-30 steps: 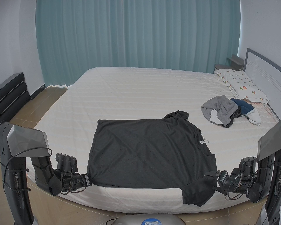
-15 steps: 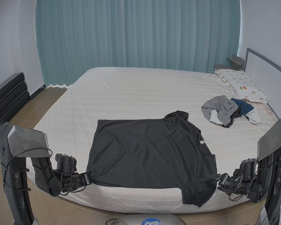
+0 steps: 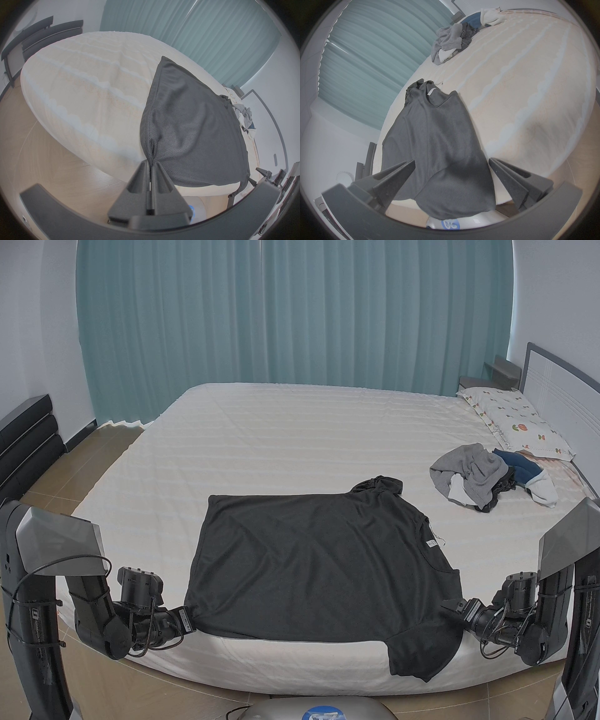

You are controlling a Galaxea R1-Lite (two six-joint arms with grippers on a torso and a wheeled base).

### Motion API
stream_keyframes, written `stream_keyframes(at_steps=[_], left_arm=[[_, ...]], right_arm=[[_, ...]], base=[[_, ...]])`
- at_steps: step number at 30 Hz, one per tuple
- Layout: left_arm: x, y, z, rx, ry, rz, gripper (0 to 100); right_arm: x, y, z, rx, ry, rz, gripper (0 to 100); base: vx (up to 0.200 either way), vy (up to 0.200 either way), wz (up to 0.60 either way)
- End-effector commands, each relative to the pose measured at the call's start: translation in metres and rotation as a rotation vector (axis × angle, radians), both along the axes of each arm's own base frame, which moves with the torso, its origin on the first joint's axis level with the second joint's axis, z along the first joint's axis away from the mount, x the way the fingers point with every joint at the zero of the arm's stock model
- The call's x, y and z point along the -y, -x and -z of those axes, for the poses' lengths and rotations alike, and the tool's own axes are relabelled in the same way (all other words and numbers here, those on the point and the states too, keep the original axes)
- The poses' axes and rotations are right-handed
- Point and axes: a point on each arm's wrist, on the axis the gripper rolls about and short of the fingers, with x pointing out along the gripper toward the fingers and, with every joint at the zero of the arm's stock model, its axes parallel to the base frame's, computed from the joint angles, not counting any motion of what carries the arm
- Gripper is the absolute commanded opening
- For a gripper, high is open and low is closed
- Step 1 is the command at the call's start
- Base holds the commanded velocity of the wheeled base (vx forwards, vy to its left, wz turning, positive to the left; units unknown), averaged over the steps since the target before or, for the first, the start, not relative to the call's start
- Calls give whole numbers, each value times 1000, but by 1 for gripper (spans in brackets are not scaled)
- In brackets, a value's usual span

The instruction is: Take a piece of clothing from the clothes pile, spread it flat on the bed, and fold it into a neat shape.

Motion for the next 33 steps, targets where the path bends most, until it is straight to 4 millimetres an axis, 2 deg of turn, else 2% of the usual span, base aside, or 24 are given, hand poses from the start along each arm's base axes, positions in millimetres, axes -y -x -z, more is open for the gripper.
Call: stream_keyframes(at_steps=[1, 3, 4, 9, 19, 27, 28, 33], left_arm=[[0, -1, 0, 5, 6, -6, 0], [0, -1, 0, 11, 7, -6, 0], [0, -1, 0, 11, 7, -6, 0], [0, -1, 0, 10, 7, -6, 0], [1, -1, 0, 11, 7, -4, 0], [1, -1, 0, 10, 7, -4, 0], [1, -1, 0, 10, 7, -4, 0], [1, -1, 0, 10, 7, -4, 0]], right_arm=[[-1, -7, 10, -2, 2, 1, 100], [-3, -9, 13, -4, 7, -2, 100], [-3, -9, 13, -4, 9, 0, 0], [-3, -11, 13, 8, 30, 1, 0], [-3, -38, 5, 130, 39, 1, 0], [-5, -46, 8, 149, 43, -21, 0], [-5, -46, 10, 145, 50, -26, 100], [4, -43, 7, 147, 72, -9, 100]], base=[[0, 0, 0], [0, 0, 0], [0, 0, 0], [0, 0, 0], [0, 0, 0], [0, 0, 0], [0, 0, 0], [0, 0, 0]])
